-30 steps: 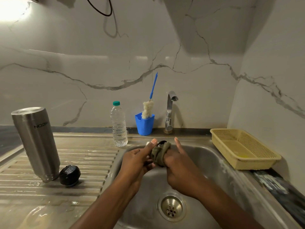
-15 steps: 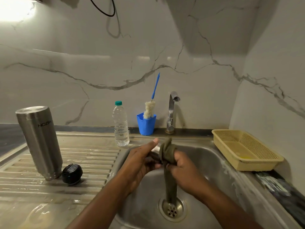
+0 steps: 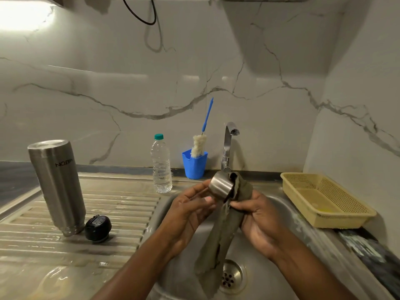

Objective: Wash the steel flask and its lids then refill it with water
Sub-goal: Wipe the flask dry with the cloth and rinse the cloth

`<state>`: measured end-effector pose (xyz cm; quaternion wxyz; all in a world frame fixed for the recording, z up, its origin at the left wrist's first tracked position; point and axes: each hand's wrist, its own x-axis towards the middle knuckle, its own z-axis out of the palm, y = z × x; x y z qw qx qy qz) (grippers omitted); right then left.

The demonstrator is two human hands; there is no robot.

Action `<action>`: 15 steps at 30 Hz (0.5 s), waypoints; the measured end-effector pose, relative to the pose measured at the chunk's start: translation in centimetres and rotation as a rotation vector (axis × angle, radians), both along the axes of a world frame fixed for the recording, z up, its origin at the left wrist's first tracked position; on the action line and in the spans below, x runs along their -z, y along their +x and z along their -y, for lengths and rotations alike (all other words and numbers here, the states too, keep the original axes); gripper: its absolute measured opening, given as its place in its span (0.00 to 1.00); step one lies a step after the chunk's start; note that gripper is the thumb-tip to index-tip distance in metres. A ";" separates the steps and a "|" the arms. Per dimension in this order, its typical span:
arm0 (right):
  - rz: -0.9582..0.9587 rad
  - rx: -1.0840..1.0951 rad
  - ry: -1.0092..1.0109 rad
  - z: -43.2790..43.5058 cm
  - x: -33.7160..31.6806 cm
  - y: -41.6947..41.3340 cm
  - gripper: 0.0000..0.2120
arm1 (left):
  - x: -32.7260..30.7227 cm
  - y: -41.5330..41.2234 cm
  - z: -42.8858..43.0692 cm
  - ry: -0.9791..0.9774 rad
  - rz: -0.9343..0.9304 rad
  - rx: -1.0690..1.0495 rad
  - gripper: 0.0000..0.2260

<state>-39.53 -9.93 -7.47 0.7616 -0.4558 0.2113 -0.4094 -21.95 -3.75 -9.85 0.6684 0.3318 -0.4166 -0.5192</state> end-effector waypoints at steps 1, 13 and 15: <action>-0.053 0.040 -0.037 0.1 0.0 -0.1 0.20 | -0.2 0.0 0.0 0.009 0.011 0.003 0.22; -0.183 -0.074 -0.059 -0.3 1.8 0.5 0.21 | -0.6 -0.9 -0.1 0.099 0.034 -0.125 0.22; 0.047 -0.192 0.104 -0.1 1.3 0.0 0.23 | -0.8 -1.0 0.0 0.065 -0.053 -0.085 0.24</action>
